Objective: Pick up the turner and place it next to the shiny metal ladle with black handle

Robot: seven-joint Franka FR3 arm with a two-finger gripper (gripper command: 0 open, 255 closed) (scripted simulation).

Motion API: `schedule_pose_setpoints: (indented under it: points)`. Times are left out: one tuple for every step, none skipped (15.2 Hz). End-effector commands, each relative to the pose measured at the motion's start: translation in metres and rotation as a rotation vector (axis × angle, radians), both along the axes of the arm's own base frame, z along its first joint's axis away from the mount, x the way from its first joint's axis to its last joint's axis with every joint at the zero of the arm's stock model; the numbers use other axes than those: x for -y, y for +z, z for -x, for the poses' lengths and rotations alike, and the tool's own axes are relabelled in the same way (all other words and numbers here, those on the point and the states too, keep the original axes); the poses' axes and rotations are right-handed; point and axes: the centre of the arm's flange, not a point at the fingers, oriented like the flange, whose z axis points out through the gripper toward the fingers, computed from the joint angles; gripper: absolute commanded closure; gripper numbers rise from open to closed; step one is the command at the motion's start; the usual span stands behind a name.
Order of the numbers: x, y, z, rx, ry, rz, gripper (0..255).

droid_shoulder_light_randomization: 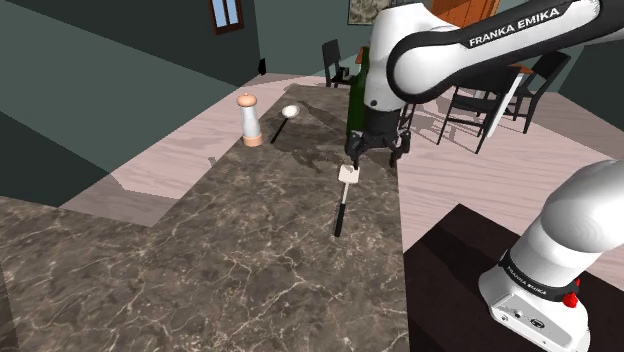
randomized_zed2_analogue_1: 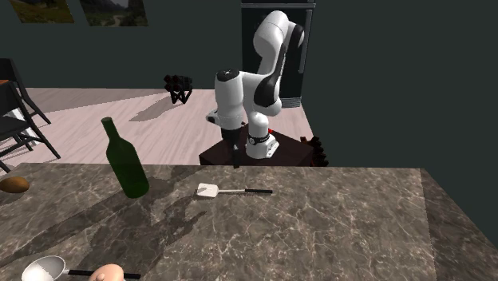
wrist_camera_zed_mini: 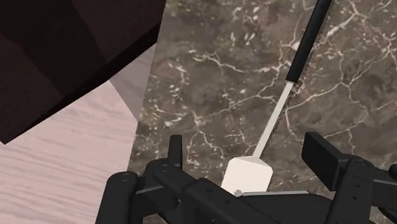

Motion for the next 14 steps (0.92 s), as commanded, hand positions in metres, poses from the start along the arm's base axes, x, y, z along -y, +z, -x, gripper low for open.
schedule_pose_setpoints:
  points:
    - [-0.011, -0.017, -0.014, -0.008, -0.099, -0.015, 0]
    - [-0.017, -0.025, -0.022, -0.012, -0.144, -0.021, 0]
    - [-0.022, -0.034, -0.030, -0.016, -0.189, -0.028, 0]
    - [-0.028, -0.042, -0.038, -0.020, -0.234, -0.035, 0]
    - [-0.033, -0.051, -0.046, -0.024, -0.279, -0.041, 0]
    - [-0.035, -0.055, -0.051, -0.027, -0.302, -0.044, 0]
    - [-0.035, -0.060, -0.050, -0.027, -0.302, -0.044, 0]
    - [-0.036, -0.065, -0.050, -0.027, -0.302, -0.044, 0]
    - [-0.036, -0.071, -0.050, -0.027, -0.302, -0.044, 0]
    - [-0.036, -0.076, -0.050, -0.027, -0.302, -0.044, 0]
    - [-0.037, -0.081, -0.050, -0.027, -0.302, -0.044, 0]
    - [-0.037, -0.087, -0.049, -0.027, -0.302, -0.044, 0]
    - [-0.037, -0.092, -0.049, -0.027, -0.302, -0.044, 0]
    - [-0.037, -0.095, -0.049, -0.027, -0.302, -0.044, 0]
